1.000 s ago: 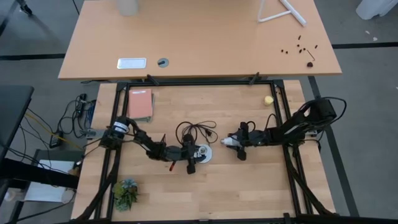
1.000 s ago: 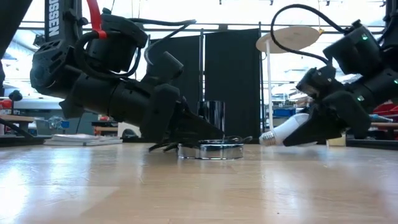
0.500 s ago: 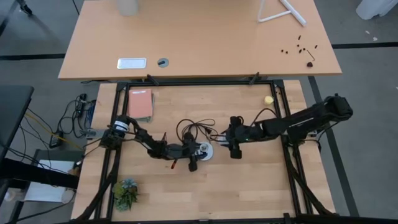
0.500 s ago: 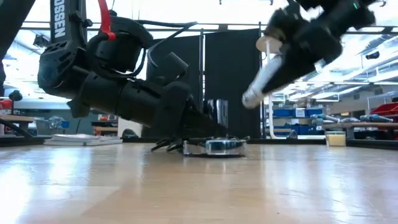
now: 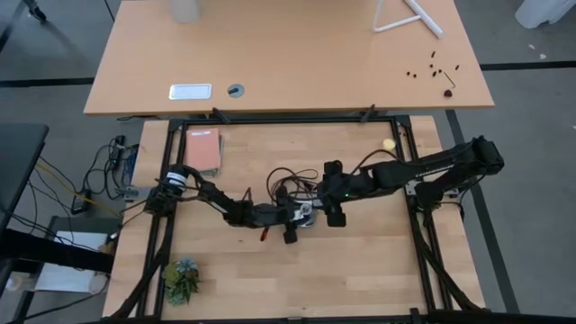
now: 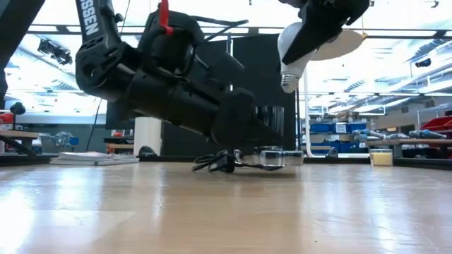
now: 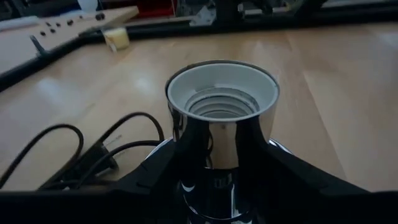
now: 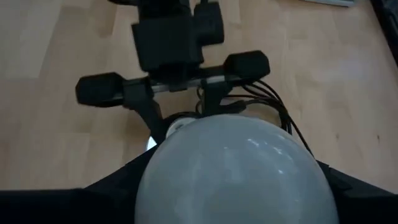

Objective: Screw lightbulb
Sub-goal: Insert the lightbulb into the lamp

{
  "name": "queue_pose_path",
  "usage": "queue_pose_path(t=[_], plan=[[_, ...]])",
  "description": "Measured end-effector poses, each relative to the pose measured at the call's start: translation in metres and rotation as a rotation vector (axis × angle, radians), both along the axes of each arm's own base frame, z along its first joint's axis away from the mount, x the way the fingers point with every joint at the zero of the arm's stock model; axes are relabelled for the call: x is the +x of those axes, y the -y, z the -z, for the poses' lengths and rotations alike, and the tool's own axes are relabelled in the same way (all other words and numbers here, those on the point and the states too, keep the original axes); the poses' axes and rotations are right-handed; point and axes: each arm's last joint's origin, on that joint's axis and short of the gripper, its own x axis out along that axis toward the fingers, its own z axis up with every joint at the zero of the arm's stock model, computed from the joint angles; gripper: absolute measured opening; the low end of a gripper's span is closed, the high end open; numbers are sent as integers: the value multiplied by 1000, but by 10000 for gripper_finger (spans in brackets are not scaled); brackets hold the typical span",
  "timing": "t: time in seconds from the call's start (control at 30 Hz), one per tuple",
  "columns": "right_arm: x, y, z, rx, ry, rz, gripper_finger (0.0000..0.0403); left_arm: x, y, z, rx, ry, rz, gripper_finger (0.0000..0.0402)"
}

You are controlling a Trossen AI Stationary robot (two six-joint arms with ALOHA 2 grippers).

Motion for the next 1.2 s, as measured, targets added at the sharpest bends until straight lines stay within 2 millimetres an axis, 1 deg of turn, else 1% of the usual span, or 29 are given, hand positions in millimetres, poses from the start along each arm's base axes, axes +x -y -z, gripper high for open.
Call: queue_pose_path(t=[0.1, 0.2, 0.4, 0.5, 0.63, 0.7, 0.97, 1.2], plan=[[4, -1, 7, 16, -23, -2, 273, 6, 1, -2, -19, -15, -6, 195], [7, -3, 8, 44, -12, -17, 277, 11, 2, -6, -27, -11, -5, 195], [16, -7, 6, 83, 19, -40, 267, 18, 4, -11, -49, -19, 0, 195], [19, -8, 10, 80, 1, -44, 266, 20, 5, -13, -51, -15, 3, 195], [19, -8, 18, 74, -48, -43, 274, 20, 6, -13, -62, -13, 36, 195], [22, -9, 19, 70, -39, -45, 276, 20, 8, -13, -70, -10, 48, 195], [26, -15, 30, 33, -74, -87, 274, 20, 9, -14, -96, 5, 62, 195], [24, -16, 28, 11, -77, -124, 294, 20, 9, -14, -100, 2, 59, 195]])
